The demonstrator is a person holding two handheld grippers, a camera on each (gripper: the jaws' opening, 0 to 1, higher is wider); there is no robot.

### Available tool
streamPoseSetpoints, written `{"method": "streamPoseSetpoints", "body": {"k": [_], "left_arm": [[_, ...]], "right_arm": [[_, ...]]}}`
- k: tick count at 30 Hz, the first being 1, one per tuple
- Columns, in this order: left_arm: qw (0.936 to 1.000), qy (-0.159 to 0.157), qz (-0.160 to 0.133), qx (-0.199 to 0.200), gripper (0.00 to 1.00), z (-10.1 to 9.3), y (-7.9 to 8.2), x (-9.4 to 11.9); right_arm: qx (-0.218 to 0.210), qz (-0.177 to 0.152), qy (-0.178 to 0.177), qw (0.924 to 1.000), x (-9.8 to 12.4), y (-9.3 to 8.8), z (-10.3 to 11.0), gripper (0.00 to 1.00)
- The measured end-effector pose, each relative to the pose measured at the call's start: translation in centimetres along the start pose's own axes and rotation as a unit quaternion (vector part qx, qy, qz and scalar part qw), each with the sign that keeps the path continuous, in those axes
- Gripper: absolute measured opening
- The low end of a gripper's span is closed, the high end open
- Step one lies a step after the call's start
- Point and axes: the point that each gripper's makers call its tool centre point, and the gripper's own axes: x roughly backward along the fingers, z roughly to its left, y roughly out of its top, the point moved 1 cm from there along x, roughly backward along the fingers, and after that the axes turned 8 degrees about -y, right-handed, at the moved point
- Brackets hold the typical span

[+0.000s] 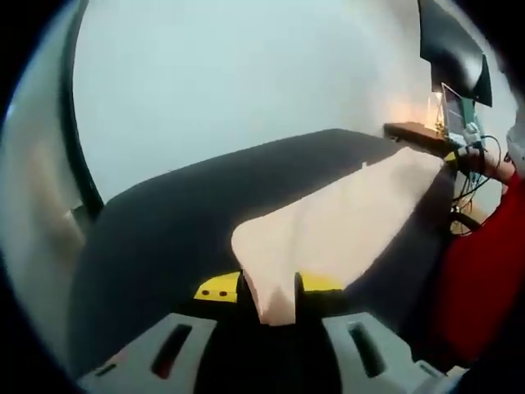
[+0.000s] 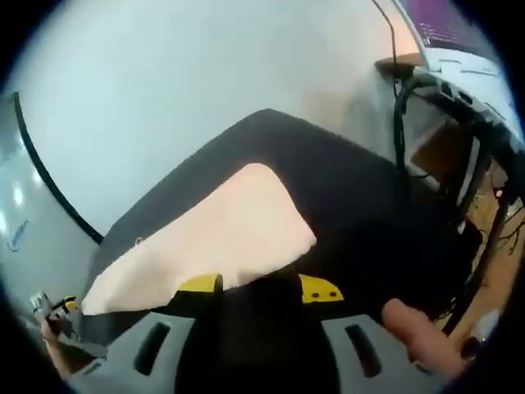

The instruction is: Fold the towel on the table until its edges align and the towel forms a compact rectangular stack.

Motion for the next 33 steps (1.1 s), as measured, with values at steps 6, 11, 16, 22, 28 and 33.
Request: {"method": "streamPoseSetpoints", "body": {"k": [6,11,16,22,28,33], "left_arm": [[0.9997,-0.007,0.012,-0.022,0.21,-0.3,-0.2,-0.3],[0.9996,0.002,0.002,-0.028,0.2,0.4,0.3,0.2],[0.9986,-0.01,0.007,-0.051,0.2,-0.6,0.7,-0.3],[0.9978,-0.017,0.01,-0.063,0.2,-0.7,0.9,-0.1],[0.9986,-0.008,0.001,-0.052,0.2,-0.3,0.9,0.1],[0.998,-0.017,0.007,-0.061,0.2,-0.7,0.8,-0.5]], "right_arm": [[-0.001,-0.006,-0.01,0.9999,-1.5,0.2,0.1,0.3],[-0.013,-0.012,-0.016,0.9997,-2.3,0.5,0.3,0.28],[0.02,-0.039,-0.041,0.9982,-3.7,0.8,0.2,0.21],[-0.007,-0.097,-0.037,0.9946,-3.3,1.7,0.4,0.02],[0.131,-0.224,-0.028,0.9653,-0.7,5.1,5.0,0.02],[0.278,-0.315,0.006,0.9076,1.7,6.0,13.0,0.02]]}}
